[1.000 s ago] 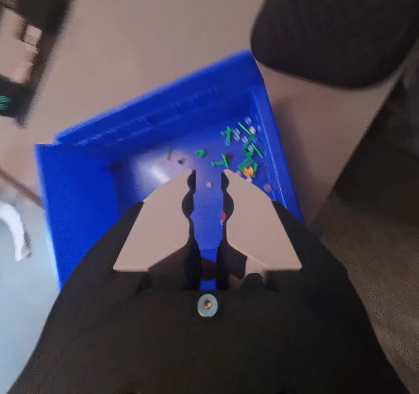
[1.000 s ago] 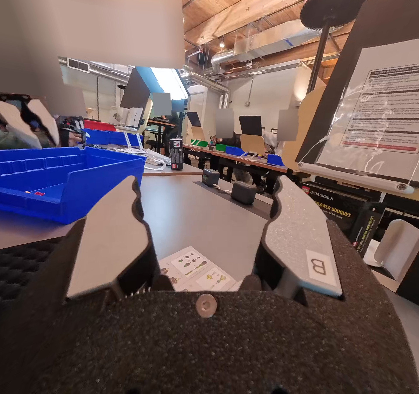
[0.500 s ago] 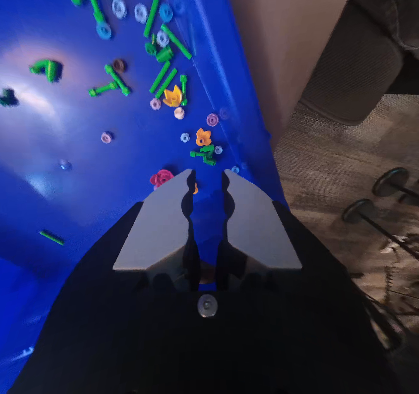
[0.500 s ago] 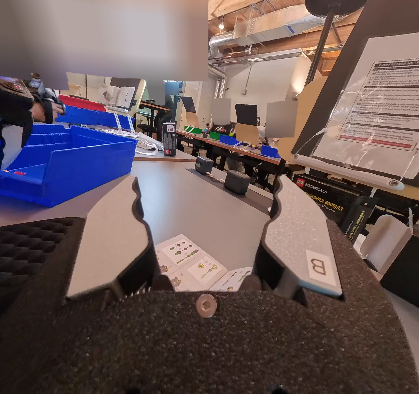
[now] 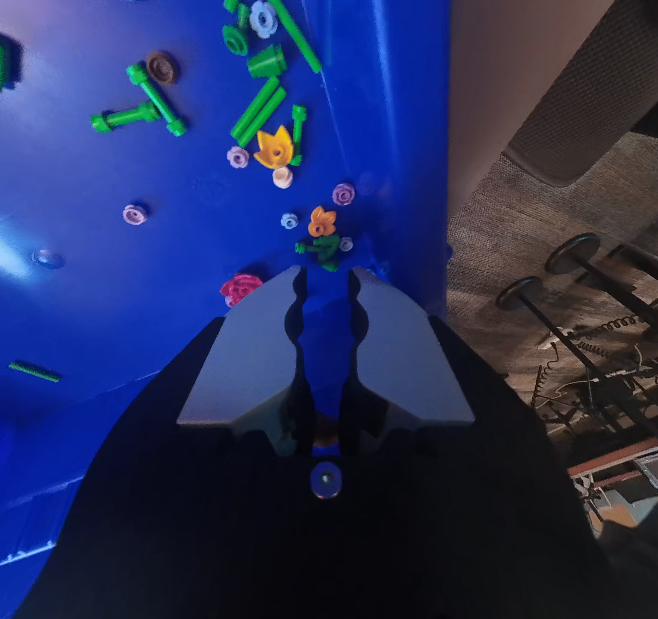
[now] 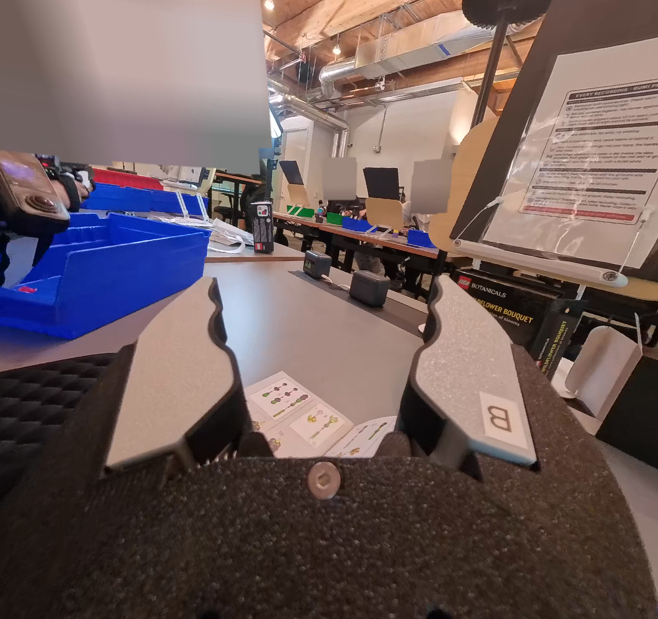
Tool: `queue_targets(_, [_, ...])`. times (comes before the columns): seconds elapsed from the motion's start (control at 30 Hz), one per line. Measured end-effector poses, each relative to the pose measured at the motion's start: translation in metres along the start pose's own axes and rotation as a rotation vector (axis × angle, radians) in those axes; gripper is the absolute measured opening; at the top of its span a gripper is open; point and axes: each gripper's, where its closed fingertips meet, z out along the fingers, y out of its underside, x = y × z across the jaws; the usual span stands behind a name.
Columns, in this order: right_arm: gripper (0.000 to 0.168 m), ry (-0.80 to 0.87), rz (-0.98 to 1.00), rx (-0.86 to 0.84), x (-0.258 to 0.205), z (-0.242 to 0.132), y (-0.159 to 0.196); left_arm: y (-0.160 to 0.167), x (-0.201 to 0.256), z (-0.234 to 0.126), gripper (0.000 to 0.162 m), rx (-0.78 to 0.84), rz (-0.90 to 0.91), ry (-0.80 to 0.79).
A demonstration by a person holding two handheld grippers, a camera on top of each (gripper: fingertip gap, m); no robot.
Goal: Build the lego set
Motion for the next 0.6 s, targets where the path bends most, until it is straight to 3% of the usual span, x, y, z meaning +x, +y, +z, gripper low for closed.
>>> queue_targets(0.17, [0.109, 0.000, 0.028, 0.008, 0.004, -0.001, 0.000, 0.008, -0.008, -0.002, 0.021, -0.045, -0.071, -0.073])
queue_targets(0.27, [0.108, -0.002, 0.047, 0.025, 0.005, -0.002, -0.003, 0.011, -0.033, -0.038, 0.020, 0.092, -0.301, -0.295])
queue_targets(0.37, [0.108, -0.023, 0.066, 0.025, 0.001, -0.002, -0.004, 0.021, -0.059, -0.095, 0.045, 0.453, -0.680, -0.619])
queue_targets(0.47, [0.108, -0.064, 0.086, 0.007, -0.006, 0.000, 0.000, 0.034, -0.058, -0.148, 0.072, 1.002, -0.967, -0.873])
queue_targets(0.6, [0.109, -0.125, 0.082, -0.002, -0.021, 0.004, 0.002, 0.030, -0.019, -0.198, 0.089, 1.702, -1.046, -0.961])
